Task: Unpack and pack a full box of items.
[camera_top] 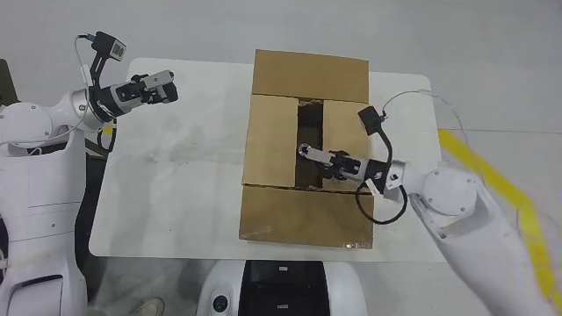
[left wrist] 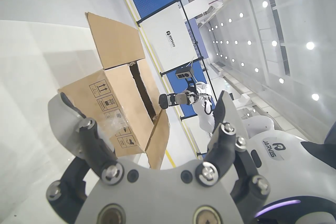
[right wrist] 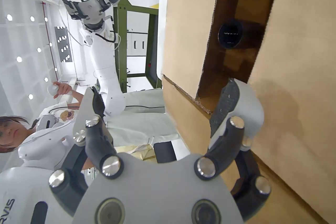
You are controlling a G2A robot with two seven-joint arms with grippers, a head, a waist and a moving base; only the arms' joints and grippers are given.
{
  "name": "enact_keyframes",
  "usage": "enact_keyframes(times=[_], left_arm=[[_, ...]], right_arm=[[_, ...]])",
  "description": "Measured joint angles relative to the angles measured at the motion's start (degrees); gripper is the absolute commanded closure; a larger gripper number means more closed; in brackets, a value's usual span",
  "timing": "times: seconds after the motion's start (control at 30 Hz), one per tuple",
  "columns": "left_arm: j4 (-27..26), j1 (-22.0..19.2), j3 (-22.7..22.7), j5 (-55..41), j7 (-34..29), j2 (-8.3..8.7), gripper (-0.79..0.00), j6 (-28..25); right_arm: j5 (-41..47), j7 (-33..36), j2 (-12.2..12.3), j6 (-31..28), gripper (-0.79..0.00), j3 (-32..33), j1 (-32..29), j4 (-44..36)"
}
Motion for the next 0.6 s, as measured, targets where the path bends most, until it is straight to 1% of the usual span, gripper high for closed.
enact_keyframes(times=[0.13, 0.6], left_arm=[[0.0, 0.0, 0.0, 0.0, 0.0, 0.0, -0.785, 0.0], [0.0, 0.0, 0.0, 0.0, 0.0, 0.0, -0.785, 0.0]], right_arm=[[0.8, -1.1, -0.8, 0.6, -0.785, -2.7, 2.7, 2.4], [0.8, -1.1, -0.8, 0.5, -0.785, -2.8, 2.6, 2.5]])
